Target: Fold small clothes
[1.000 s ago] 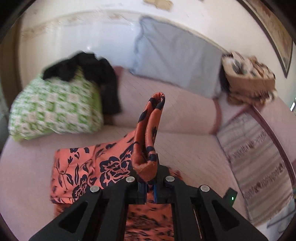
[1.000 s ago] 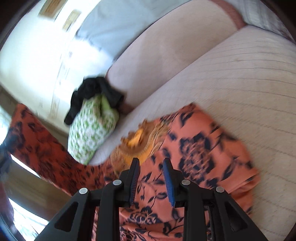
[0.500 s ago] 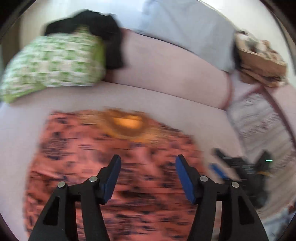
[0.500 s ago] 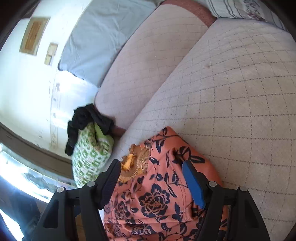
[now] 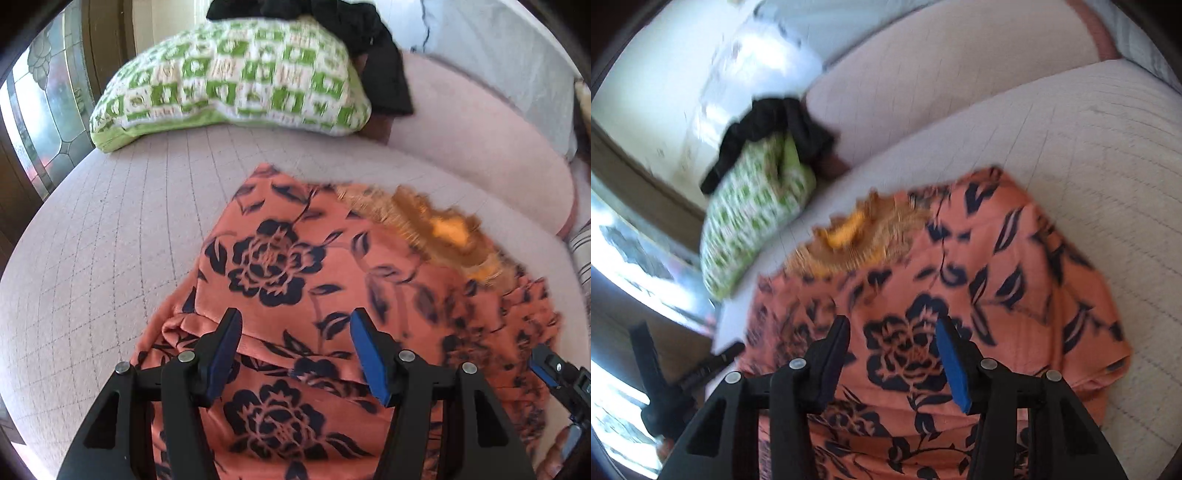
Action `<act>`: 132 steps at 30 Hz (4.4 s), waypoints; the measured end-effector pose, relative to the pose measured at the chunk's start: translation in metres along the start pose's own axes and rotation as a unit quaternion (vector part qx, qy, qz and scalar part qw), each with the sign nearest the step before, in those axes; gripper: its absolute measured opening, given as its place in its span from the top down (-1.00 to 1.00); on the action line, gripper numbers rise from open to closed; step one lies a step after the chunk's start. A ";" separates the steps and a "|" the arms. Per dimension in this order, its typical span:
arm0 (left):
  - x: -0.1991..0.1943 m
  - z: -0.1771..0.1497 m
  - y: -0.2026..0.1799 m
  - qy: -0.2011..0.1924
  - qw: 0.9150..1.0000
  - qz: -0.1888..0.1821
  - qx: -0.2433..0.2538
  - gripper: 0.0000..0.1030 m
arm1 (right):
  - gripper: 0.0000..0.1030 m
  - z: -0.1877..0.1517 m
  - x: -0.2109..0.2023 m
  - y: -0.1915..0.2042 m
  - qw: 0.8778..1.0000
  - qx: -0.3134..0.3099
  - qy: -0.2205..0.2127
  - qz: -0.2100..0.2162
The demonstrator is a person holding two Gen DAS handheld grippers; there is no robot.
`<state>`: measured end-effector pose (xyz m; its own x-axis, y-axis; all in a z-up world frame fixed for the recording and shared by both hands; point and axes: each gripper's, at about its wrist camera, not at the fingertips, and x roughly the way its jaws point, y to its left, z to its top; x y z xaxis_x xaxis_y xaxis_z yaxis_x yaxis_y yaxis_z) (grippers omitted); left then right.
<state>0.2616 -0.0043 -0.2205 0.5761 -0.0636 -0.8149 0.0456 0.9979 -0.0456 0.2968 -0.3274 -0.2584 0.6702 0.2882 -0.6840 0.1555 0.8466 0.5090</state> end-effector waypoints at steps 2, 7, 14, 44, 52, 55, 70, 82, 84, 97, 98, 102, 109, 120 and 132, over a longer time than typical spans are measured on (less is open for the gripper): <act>0.023 -0.006 0.003 0.035 0.999 0.016 0.004 -0.22 | 0.05 -0.004 0.011 -0.001 0.999 -0.015 0.017 -0.025; 0.011 -0.003 -0.005 -0.004 1.000 0.011 0.021 -0.24 | 0.02 -0.008 -0.006 0.014 0.999 -0.037 -0.029 0.010; 0.000 -0.004 -0.052 -0.028 0.996 -0.036 0.077 -0.25 | 0.06 -0.026 0.007 0.054 0.993 -0.115 -0.016 0.014; -0.070 -0.049 0.071 -0.029 0.999 0.017 0.038 -0.57 | -0.11 -0.049 -0.067 0.013 0.997 -0.040 -0.013 0.066; -0.122 -0.116 0.178 0.012 0.999 0.036 -0.010 -0.65 | -0.27 -0.123 -0.141 -0.040 0.997 0.022 -0.021 0.071; -0.126 -0.132 0.201 0.051 0.998 -0.005 -0.042 -0.65 | -0.27 -0.151 -0.160 -0.057 0.997 0.043 -0.017 0.062; -0.098 -0.152 0.164 0.121 0.983 -0.133 0.018 -0.17 | -0.29 -0.204 -0.167 -0.119 0.982 0.169 0.019 0.087; -0.086 -0.151 0.184 0.149 0.979 -0.138 0.003 0.88 | 0.60 -0.230 -0.131 -0.067 0.987 0.086 0.091 0.097; -0.087 -0.147 0.192 0.148 0.974 -0.170 -0.018 0.98 | 0.79 -0.225 -0.132 -0.058 0.989 0.072 0.089 0.094; -0.080 -0.154 0.184 0.168 0.970 -0.170 0.034 -0.56 | 0.82 -0.187 -0.134 -0.038 0.990 0.039 0.088 0.104; -0.083 -0.158 0.179 0.160 0.973 -0.159 0.049 -0.56 | 0.82 -0.190 -0.135 -0.040 0.990 0.045 0.087 0.104; -0.089 -0.168 0.168 0.165 0.972 -0.146 0.078 0.05 | 0.82 -0.196 -0.156 -0.048 0.986 0.072 0.049 0.145; -0.086 -0.170 0.153 0.173 0.971 -0.158 0.055 0.86 | 0.82 -0.193 -0.169 -0.049 0.984 0.084 0.021 0.157; -0.071 -0.159 0.116 0.195 0.967 -0.118 0.112 0.85 | 0.82 -0.180 -0.155 -0.040 0.988 0.051 0.049 0.136; -0.060 0.025 0.080 0.090 0.971 -0.219 0.020 0.85 | 0.83 -0.010 -0.141 -0.049 0.983 0.085 -0.080 0.141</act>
<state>0.2511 0.0790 -0.1613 0.3426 -0.4748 -0.8107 0.2881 0.8744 -0.3903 0.1872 -0.4053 -0.1925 0.8072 0.4158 -0.4189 0.0561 0.6525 0.7557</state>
